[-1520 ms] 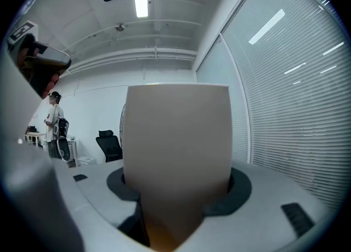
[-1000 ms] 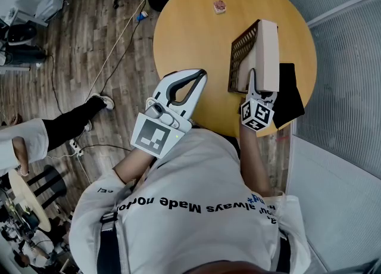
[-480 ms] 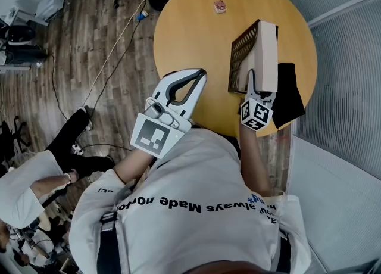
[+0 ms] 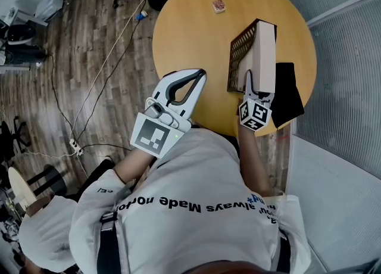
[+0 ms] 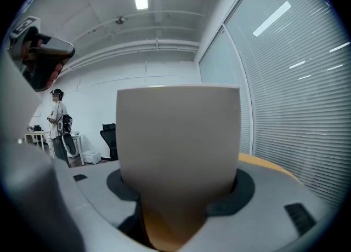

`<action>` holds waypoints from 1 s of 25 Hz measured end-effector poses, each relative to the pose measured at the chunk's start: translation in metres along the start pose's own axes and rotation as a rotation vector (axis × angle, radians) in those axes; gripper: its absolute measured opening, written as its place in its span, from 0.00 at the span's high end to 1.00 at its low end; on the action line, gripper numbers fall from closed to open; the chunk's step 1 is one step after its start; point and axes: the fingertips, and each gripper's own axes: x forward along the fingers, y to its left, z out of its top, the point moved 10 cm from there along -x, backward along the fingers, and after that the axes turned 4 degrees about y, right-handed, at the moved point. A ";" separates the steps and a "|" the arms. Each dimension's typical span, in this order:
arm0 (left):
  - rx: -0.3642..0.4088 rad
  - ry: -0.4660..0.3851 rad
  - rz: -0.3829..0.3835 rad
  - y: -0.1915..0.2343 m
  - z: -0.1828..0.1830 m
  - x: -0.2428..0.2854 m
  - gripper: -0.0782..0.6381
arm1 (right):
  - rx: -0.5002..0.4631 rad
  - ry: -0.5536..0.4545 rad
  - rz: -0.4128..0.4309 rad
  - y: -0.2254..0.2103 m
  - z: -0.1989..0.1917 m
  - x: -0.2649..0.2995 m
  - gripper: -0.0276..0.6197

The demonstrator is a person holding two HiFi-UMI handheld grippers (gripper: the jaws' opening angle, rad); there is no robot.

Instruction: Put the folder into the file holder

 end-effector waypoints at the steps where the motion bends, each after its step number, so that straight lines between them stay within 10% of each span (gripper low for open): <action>1: 0.001 -0.001 0.000 0.000 0.000 0.000 0.86 | 0.003 0.000 0.002 0.000 0.001 0.000 0.51; 25: -0.008 -0.015 0.001 -0.008 0.001 0.009 0.86 | -0.094 -0.034 0.104 -0.004 0.077 -0.049 0.45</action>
